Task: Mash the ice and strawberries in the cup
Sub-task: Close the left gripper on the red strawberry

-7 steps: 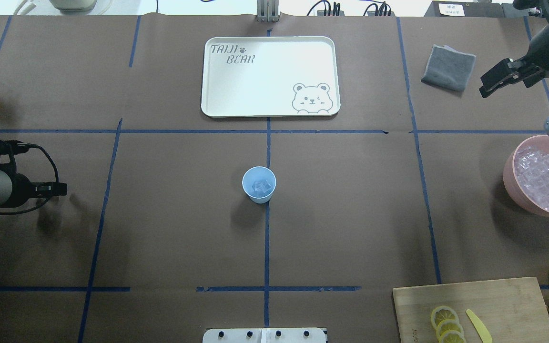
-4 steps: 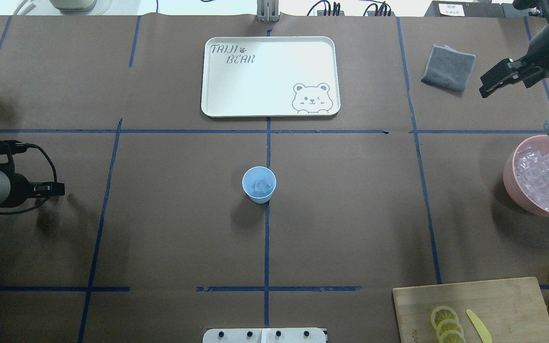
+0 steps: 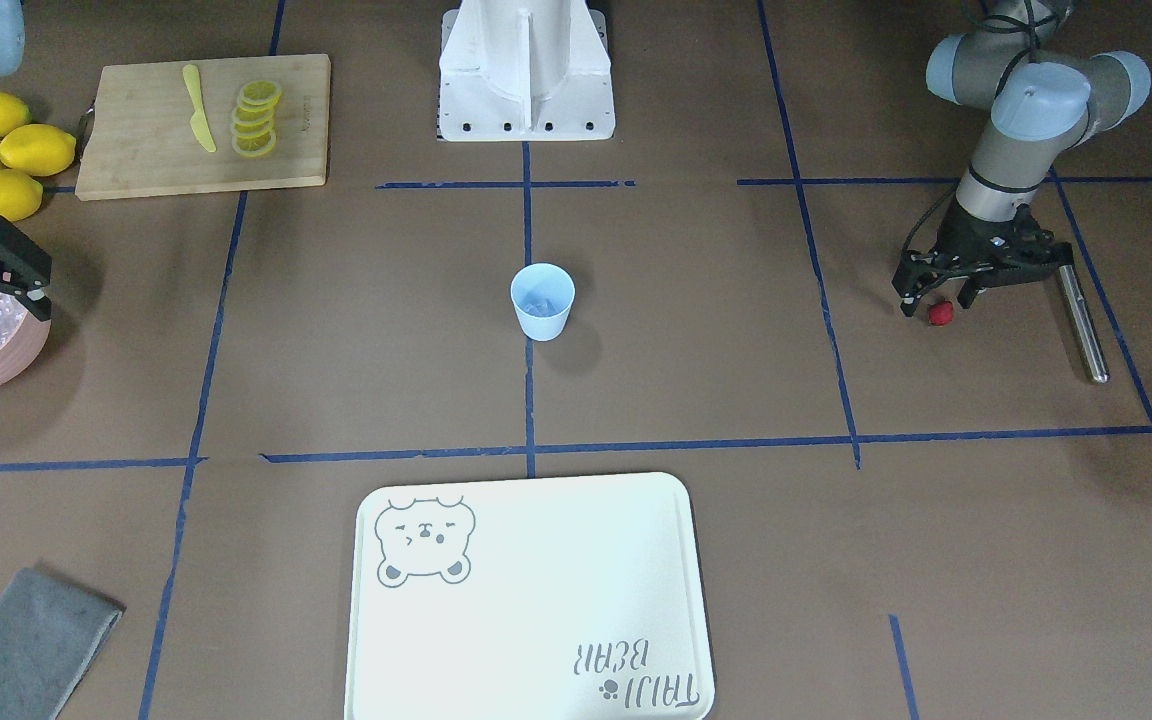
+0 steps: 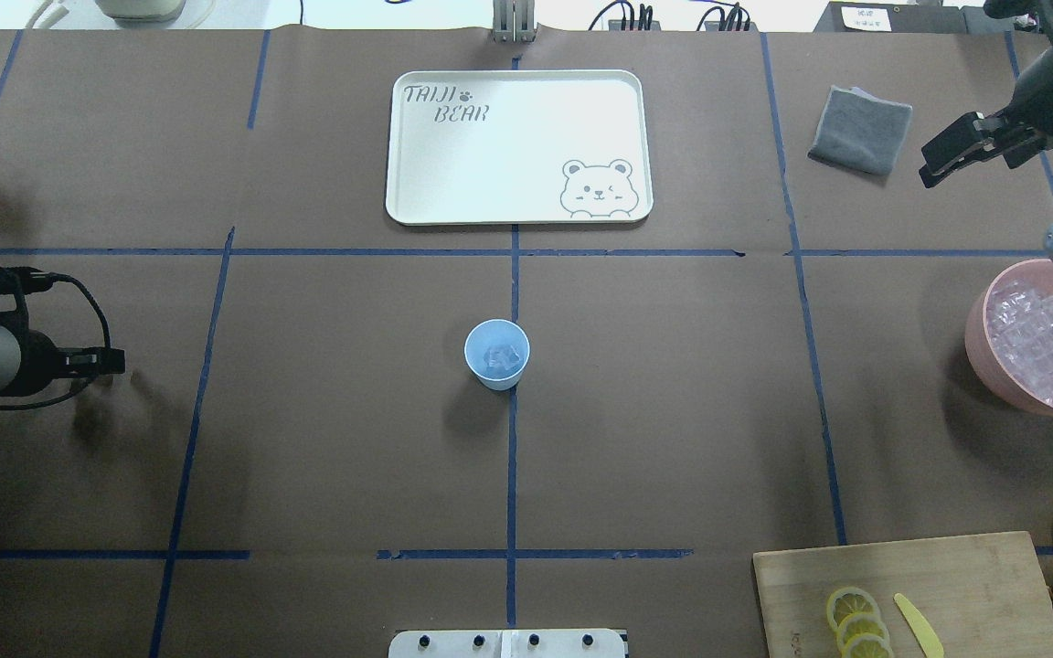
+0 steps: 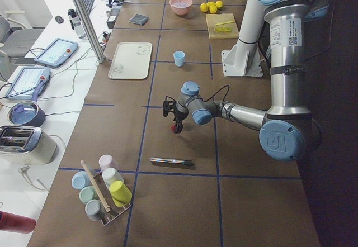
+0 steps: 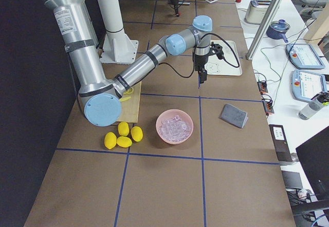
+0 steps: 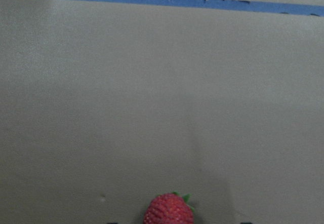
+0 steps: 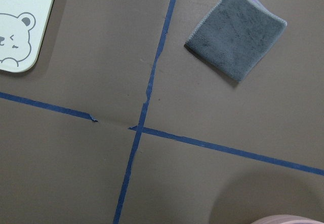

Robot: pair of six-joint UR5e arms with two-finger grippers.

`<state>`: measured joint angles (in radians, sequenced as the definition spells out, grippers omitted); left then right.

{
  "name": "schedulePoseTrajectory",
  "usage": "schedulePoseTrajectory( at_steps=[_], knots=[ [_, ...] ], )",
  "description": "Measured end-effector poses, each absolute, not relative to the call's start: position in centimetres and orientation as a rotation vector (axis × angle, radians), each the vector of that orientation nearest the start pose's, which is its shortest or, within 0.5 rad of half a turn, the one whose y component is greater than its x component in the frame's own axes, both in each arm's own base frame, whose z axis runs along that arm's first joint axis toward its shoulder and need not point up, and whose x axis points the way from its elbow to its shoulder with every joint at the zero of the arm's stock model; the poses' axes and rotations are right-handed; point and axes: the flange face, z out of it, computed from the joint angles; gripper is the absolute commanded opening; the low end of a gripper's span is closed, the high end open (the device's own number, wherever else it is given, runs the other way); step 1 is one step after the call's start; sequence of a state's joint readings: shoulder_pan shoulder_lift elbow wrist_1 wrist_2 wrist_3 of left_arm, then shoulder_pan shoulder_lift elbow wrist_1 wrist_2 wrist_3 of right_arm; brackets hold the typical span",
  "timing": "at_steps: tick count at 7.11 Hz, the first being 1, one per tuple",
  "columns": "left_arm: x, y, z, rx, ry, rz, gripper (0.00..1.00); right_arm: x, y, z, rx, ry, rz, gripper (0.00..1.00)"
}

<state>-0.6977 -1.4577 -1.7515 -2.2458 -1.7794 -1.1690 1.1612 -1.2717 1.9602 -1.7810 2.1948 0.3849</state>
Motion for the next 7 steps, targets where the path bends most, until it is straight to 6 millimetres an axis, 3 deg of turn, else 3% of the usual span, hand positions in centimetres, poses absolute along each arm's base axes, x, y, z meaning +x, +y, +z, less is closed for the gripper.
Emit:
schedulePoseTrajectory(
  at_steps=[7],
  knots=[
    [28.86, -40.69, 56.52, 0.229, 0.726, -0.231, 0.83, -15.15, -53.78, 34.84, 0.185, -0.740, -0.170, 0.99]
  ],
)
